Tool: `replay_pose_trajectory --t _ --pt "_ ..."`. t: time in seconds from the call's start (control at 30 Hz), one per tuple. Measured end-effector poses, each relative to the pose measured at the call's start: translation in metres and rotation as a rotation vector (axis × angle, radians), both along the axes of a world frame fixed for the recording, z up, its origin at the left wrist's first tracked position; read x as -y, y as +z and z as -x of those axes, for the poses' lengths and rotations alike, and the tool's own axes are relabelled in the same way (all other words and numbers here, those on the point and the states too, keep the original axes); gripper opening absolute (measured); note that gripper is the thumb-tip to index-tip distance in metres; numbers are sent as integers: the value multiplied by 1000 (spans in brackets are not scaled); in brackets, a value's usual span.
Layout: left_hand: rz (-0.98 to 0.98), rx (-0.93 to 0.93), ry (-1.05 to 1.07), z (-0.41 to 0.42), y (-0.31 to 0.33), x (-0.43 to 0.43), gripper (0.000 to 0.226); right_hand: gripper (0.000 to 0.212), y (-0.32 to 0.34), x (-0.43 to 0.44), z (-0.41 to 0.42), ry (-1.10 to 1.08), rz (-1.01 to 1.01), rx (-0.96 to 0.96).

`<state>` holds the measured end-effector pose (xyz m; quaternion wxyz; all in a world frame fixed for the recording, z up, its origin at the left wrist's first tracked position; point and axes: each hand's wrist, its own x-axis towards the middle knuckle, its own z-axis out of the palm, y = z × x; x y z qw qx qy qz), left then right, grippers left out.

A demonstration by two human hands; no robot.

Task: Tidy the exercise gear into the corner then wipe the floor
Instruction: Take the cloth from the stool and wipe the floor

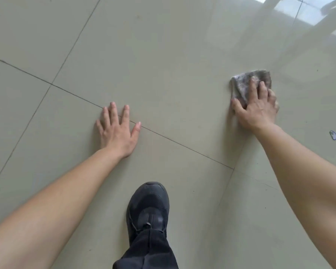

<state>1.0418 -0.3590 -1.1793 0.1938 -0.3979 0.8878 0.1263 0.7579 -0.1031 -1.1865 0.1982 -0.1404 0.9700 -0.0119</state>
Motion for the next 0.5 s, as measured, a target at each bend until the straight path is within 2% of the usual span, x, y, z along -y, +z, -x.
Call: replay_pose_trajectory --t 0.07,0.13,0.3,0.37,0.43,0.5 --pt "26 -13 -18 -15 1 8 71 81 -2 32 -23 -33 12 -36" --pt "50 -39 -15 -24 2 21 69 73 -5 59 -63 92 63 -35" --pt "117 -124 228 -25 -3 47 67 55 -10 94 -159 776 152 31" --pt "113 -132 347 -20 -7 47 69 50 -7 101 -144 1022 201 79" --pt "84 -116 406 -17 -12 44 68 49 -6 108 -101 1142 199 56" --pt "66 -108 412 -17 -15 43 66 53 -7 114 -42 982 145 -15"
